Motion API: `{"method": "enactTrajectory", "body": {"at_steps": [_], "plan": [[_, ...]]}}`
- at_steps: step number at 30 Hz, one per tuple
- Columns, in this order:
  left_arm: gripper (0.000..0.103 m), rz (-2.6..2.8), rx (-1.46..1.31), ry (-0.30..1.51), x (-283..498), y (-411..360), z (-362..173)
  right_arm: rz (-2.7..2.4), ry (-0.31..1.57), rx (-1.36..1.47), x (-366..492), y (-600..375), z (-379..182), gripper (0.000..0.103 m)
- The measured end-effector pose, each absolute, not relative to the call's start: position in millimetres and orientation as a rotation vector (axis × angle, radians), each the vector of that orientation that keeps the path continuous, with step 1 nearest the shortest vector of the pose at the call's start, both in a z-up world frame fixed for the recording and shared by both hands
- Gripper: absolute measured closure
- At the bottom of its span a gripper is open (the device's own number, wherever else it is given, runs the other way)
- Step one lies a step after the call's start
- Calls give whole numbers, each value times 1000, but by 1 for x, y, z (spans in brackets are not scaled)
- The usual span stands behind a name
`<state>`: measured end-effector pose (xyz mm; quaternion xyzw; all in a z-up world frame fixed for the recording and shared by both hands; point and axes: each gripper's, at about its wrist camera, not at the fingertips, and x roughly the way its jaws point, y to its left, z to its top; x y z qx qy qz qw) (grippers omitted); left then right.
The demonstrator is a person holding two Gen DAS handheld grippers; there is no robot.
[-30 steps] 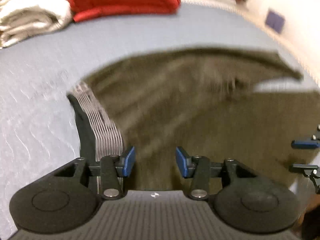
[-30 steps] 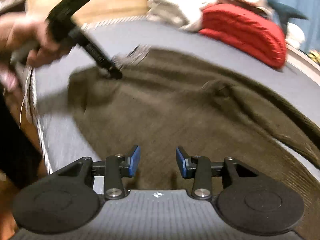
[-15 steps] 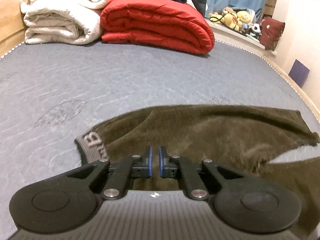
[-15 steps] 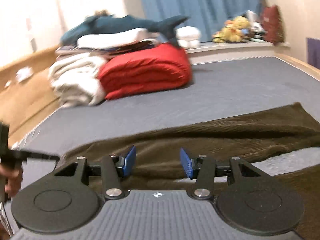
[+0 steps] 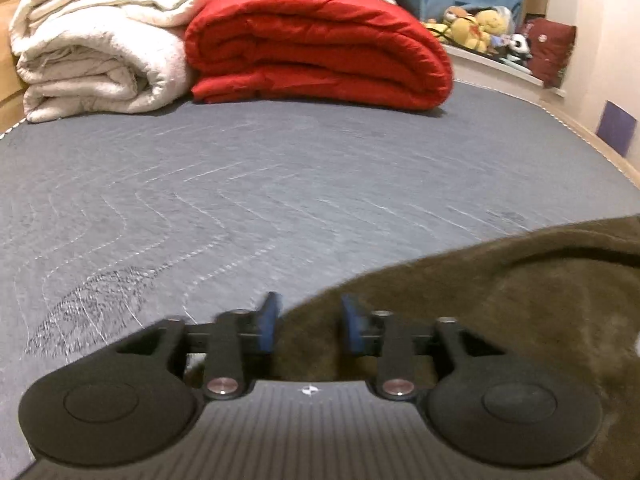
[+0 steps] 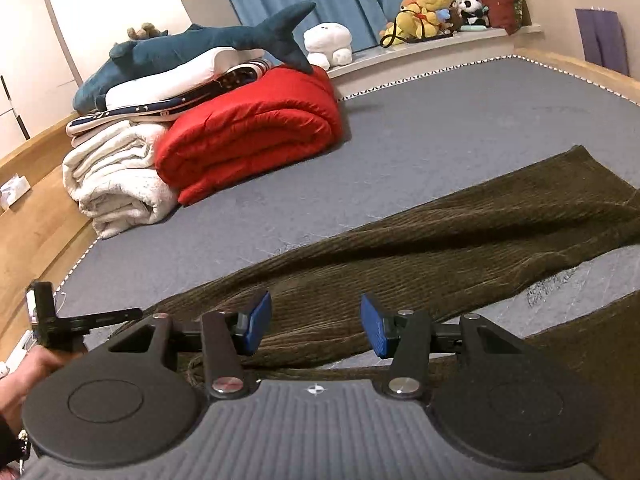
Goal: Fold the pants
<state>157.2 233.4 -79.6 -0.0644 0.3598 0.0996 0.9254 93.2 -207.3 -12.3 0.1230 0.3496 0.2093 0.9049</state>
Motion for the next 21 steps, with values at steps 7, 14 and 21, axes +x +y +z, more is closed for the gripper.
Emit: {"method": "enactTrajectory", "body": {"at_steps": [7, 14, 21], "plan": [[37, 183, -208, 794, 179, 249, -102, 452, 748, 239, 100, -200, -17, 51], [78, 106, -207, 775, 179, 244, -105, 451, 771, 221, 100, -196, -22, 51], [93, 88, -117, 708, 162, 221, -76, 437, 747, 178, 95, -194, -19, 51]]}}
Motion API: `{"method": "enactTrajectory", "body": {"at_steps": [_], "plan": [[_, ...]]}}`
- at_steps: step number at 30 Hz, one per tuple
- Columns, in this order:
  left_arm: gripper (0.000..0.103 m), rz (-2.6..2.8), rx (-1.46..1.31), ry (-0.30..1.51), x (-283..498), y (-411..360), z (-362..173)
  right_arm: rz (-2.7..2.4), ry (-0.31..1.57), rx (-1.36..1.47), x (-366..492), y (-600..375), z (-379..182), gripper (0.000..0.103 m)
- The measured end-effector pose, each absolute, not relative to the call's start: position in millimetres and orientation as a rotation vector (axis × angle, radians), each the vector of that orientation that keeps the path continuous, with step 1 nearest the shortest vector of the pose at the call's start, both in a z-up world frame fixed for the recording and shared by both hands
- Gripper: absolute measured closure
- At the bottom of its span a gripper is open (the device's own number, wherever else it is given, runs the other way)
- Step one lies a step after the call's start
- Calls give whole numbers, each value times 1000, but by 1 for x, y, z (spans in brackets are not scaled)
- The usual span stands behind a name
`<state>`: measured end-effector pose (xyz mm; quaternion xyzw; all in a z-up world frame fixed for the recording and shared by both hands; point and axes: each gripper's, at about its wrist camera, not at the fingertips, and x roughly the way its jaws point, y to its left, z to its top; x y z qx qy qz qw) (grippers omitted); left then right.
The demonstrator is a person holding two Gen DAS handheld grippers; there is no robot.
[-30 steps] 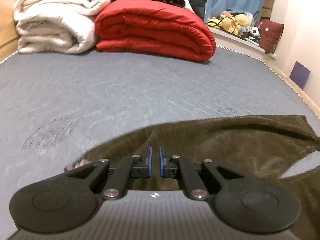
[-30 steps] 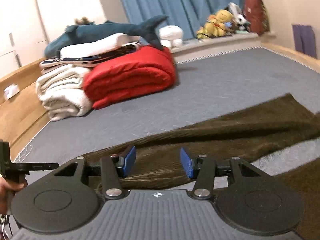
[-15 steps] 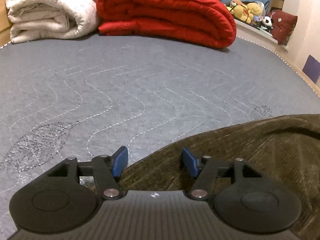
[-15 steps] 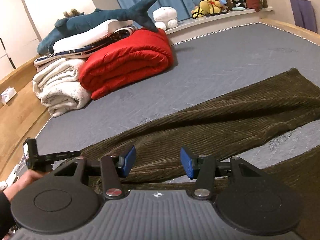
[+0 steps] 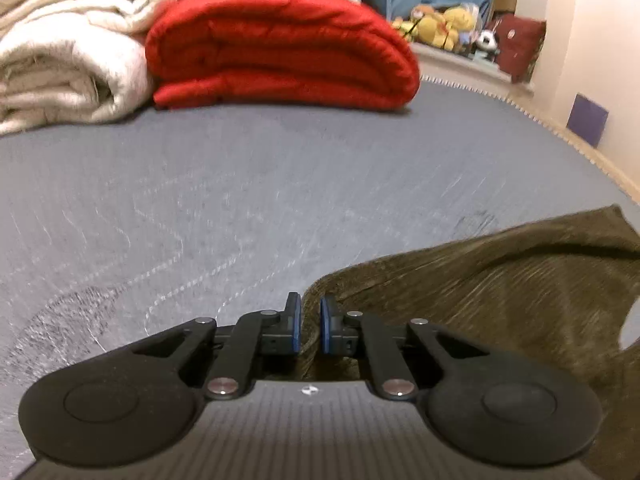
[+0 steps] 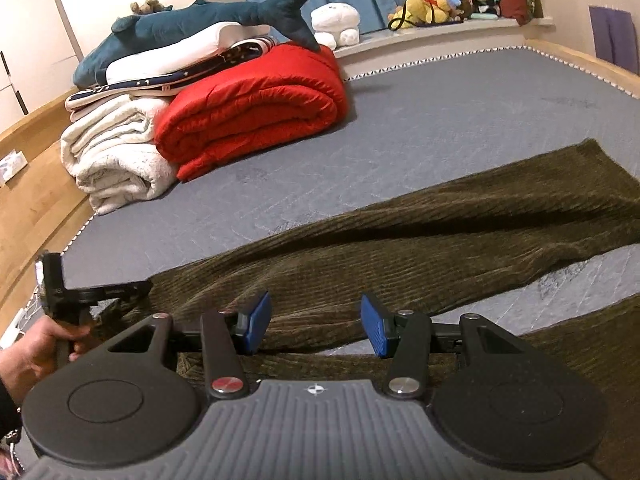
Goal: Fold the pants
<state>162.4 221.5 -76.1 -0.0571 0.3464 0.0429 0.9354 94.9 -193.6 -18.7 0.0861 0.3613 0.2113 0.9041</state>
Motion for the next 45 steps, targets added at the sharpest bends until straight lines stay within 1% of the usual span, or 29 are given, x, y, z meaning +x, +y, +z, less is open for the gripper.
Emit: {"method": "enactTrajectory", "body": {"at_steps": [7, 11, 17, 21, 23, 24, 25, 26, 28, 29, 32, 33, 34, 35, 36, 37, 38, 40, 44, 45], "plan": [[94, 7, -56, 634, 111, 178, -13, 398, 702, 165, 89, -206, -10, 51], [95, -61, -1, 660, 67, 145, 11, 356, 667, 190, 85, -222, -1, 51], [97, -114, 16, 770, -25, 102, 18, 297, 611, 285, 79, -255, 16, 51], [97, -101, -3, 883, -65, 88, -5, 268, 587, 313, 79, -274, 21, 52], [94, -77, -15, 922, -68, 87, -13, 254, 592, 333, 81, -283, 20, 52], [83, -58, -44, 909, -68, 89, -11, 248, 597, 345, 84, -287, 19, 52], [68, -58, -108, 890, -68, 95, -7, 243, 602, 355, 86, -291, 18, 52], [65, -73, -193, 864, -68, 102, -3, 236, 606, 364, 88, -294, 17, 52], [64, -113, -308, 852, -66, 107, -1, 219, 610, 376, 92, -301, 15, 52], [64, -137, -334, 872, -63, 104, -6, 205, 609, 377, 94, -305, 14, 52], [64, -165, -365, 997, -49, 86, -32, 158, 613, 387, 101, -319, 8, 52], [61, -165, -400, 1038, -45, 84, -41, 141, 617, 394, 105, -324, 5, 56], [55, -153, -436, 1082, -39, 85, -52, 126, 625, 405, 109, -329, 1, 59], [51, -117, -464, 1125, -35, 87, -62, 113, 634, 419, 112, -334, -3, 66], [40, -67, -482, 1150, -33, 89, -70, 100, 644, 436, 117, -338, -8, 72], [35, 7, -490, 1159, -31, 93, -75, 90, 654, 448, 121, -340, -12, 74], [35, 77, -494, 1154, -29, 99, -77, 78, 667, 463, 126, -342, -18, 76], [35, 170, -543, 1125, -28, 113, -79, 64, 693, 496, 135, -345, -30, 76], [37, 275, -616, 1084, -29, 134, -78, 101, 741, 574, 157, -340, -56, 74], [45, 291, -618, 1077, -29, 136, -77, 116, 753, 590, 163, -336, -63, 74]]}}
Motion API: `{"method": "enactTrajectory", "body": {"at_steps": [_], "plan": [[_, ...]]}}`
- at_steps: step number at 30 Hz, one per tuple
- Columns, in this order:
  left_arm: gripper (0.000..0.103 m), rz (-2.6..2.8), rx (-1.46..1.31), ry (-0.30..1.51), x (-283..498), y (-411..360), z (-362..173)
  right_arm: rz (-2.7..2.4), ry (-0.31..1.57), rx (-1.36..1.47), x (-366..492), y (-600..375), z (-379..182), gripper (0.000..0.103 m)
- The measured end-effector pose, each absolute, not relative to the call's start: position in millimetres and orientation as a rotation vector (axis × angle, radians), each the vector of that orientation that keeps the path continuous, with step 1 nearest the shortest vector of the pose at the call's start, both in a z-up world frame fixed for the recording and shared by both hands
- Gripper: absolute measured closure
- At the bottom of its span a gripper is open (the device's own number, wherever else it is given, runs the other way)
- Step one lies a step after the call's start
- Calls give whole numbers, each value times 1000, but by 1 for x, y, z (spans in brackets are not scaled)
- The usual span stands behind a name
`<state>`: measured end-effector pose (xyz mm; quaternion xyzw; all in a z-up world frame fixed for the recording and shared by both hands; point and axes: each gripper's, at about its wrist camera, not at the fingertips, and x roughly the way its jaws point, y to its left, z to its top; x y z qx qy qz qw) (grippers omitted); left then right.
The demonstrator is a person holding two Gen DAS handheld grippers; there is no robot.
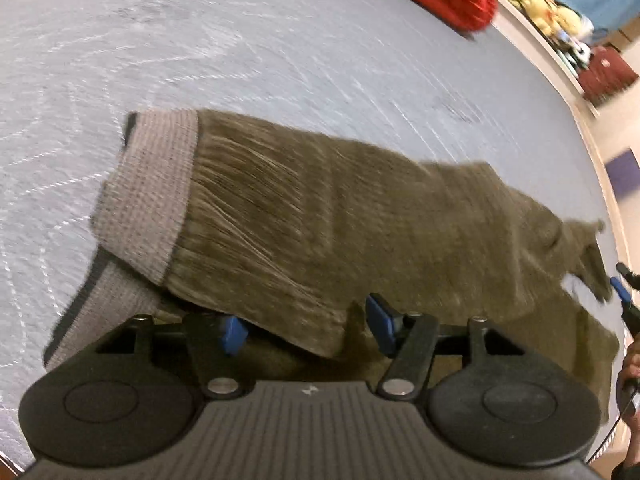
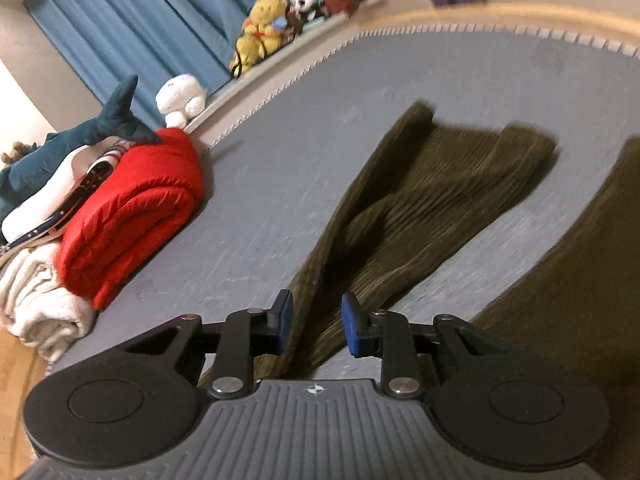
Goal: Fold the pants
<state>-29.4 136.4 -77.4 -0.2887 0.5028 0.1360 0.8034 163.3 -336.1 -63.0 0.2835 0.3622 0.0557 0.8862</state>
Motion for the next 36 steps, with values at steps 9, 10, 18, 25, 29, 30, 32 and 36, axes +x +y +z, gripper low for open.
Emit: {"method": "enactTrajectory", "body": {"at_steps": [9, 10, 18, 25, 29, 30, 32, 36], "plan": [[89, 344, -566, 1005, -29, 145, -56, 52, 826, 640, 218, -305, -116, 67], [90, 341, -564, 997, -27, 147, -53, 53, 822, 650, 222, -303, -119, 67], [93, 325, -566, 946, -35, 153, -37, -6, 738, 569, 209, -288, -87, 95], [93, 304, -583, 929, -51, 162, -28, -111, 773, 620, 116, -324, -24, 96], [93, 274, -583, 963, -74, 167, -28, -133, 806, 523, 24, -336, -20, 96], [93, 269, -584, 975, -80, 168, -30, -146, 830, 519, 1, -341, -27, 96], [93, 264, -582, 1002, -88, 170, -34, -162, 901, 514, -29, -346, -47, 96], [90, 262, -601, 1045, -93, 173, -39, -176, 987, 606, -45, -373, -74, 92]]}}
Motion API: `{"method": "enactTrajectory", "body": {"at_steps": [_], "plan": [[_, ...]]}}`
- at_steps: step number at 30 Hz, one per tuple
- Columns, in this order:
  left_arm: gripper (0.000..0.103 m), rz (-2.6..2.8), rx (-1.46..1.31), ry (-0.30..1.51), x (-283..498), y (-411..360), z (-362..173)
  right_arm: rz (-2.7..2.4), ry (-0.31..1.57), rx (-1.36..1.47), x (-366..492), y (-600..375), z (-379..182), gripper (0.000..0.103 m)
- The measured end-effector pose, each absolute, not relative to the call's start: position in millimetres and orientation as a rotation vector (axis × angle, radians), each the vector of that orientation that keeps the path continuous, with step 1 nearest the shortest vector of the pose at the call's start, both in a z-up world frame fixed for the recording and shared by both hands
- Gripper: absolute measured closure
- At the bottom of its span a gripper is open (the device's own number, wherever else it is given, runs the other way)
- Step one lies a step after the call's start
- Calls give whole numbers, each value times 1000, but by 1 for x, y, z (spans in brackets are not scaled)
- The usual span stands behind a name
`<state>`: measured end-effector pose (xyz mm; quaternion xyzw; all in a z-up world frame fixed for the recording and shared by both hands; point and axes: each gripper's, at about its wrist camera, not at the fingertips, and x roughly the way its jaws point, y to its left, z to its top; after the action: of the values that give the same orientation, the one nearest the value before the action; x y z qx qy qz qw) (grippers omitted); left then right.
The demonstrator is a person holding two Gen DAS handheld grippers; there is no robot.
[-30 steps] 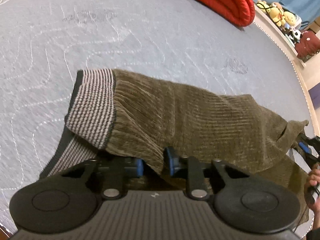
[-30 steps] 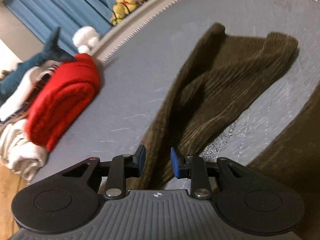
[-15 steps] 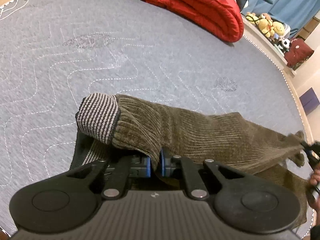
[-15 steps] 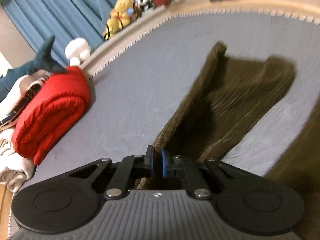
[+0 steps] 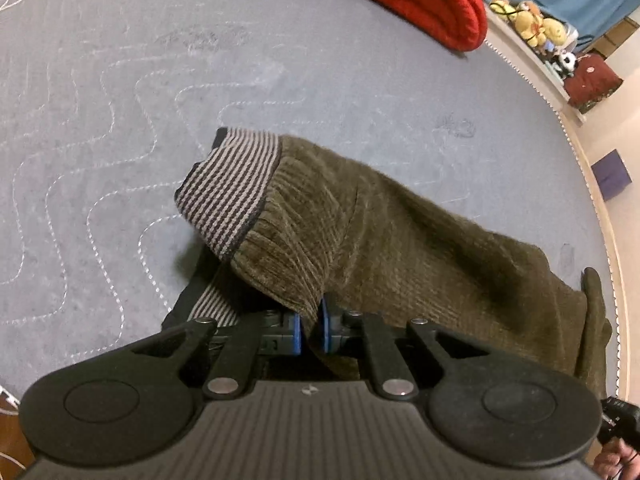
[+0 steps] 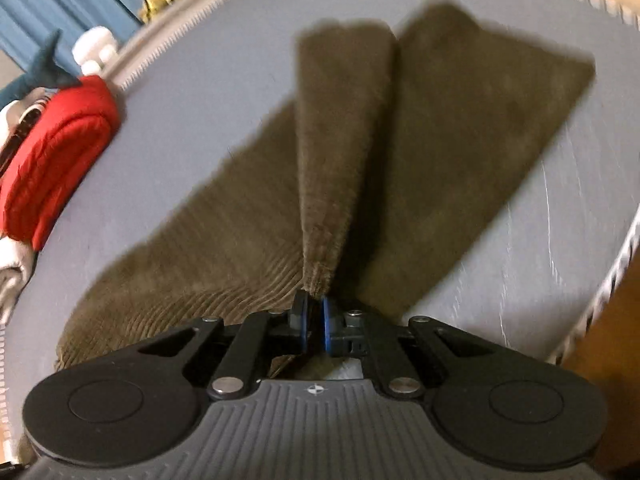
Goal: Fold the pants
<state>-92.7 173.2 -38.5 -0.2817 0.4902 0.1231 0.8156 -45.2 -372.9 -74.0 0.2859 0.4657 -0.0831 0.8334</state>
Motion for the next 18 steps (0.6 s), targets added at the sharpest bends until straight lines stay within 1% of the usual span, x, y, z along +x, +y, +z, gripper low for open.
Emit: {"method": "enactTrajectory", "body": {"at_steps": [2, 3, 4, 5, 6, 7, 8, 10, 12, 16, 18], "plan": [[80, 288, -609, 1053, -94, 176, -37, -234, 876, 655, -37, -400, -59, 92], [66, 301, -617, 1049, -96, 178, -35, -250, 817, 666, -29, -413, -51, 91], [55, 329, -617, 1033, -99, 180, -31, -269, 759, 669, -18, -427, -43, 88], [52, 375, -607, 1008, -103, 182, -26, -282, 721, 671, -6, -440, -37, 79], [50, 419, -591, 982, -108, 184, -20, -286, 696, 671, 2, -451, -35, 71], [50, 457, -574, 950, -110, 185, -13, -274, 681, 668, 18, -460, -34, 67], [50, 481, -561, 911, -112, 185, -7, -240, 681, 658, 35, -471, -38, 60], [50, 498, -525, 832, -111, 180, 5, -217, 682, 645, 62, -488, -51, 59], [50, 418, -497, 810, -103, 170, 7, -229, 700, 652, 85, -501, -68, 59], [51, 277, -403, 885, -79, 139, -7, -269, 745, 712, 112, -513, -104, 57], [51, 242, -315, 885, -70, 121, -11, -271, 737, 748, 116, -515, -114, 57]]}}
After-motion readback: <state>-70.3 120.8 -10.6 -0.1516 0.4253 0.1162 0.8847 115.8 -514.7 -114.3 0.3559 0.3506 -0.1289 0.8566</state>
